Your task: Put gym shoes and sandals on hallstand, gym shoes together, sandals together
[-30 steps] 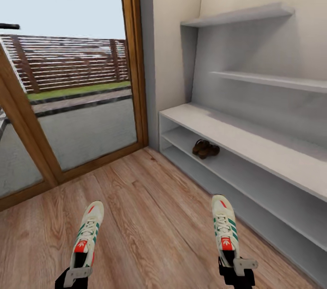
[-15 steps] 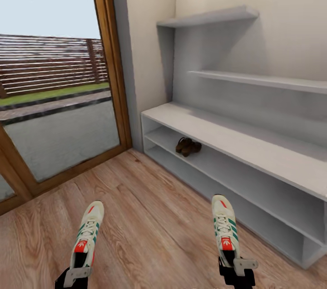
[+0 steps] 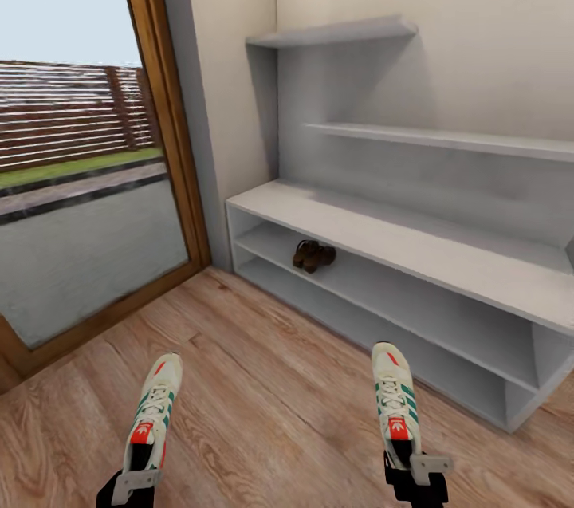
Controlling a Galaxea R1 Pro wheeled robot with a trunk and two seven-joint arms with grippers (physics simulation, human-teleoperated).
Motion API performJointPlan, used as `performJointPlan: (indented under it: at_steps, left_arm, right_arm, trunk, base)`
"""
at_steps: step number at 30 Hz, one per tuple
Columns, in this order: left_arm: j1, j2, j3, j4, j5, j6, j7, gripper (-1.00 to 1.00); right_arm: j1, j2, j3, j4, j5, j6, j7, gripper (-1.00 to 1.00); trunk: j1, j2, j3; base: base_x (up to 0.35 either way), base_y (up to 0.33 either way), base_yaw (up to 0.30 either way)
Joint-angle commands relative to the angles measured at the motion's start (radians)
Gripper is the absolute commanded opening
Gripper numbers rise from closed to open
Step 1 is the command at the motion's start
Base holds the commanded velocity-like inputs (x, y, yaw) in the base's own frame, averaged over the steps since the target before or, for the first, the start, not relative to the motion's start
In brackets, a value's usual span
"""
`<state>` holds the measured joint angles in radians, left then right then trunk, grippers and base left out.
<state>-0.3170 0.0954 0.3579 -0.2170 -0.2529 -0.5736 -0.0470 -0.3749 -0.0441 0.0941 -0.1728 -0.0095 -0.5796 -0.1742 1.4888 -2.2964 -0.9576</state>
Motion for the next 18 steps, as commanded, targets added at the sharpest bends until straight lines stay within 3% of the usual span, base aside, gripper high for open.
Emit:
performJointPlan:
  at_steps: [1, 18]
  left_arm:
    - [-0.001, 0.000, 0.009, 0.001, -0.006, -0.003, -0.005, -1.00]
    - [-0.001, 0.000, 0.009, 0.001, -0.006, -0.003, -0.005, -1.00]
  right_arm:
    - [-0.001, 0.000, 0.009, 0.001, -0.001, -0.002, -0.008, -1.00]
    - [-0.001, 0.000, 0.009, 0.001, -0.001, -0.002, -0.009, -1.00]
  trunk:
    - [0.000, 0.000, -0.001]
    - [0.000, 0.000, -0.001]
  base:
    - [0.051, 0.305, -0.268]
    - [0.123, 0.312, -0.268]
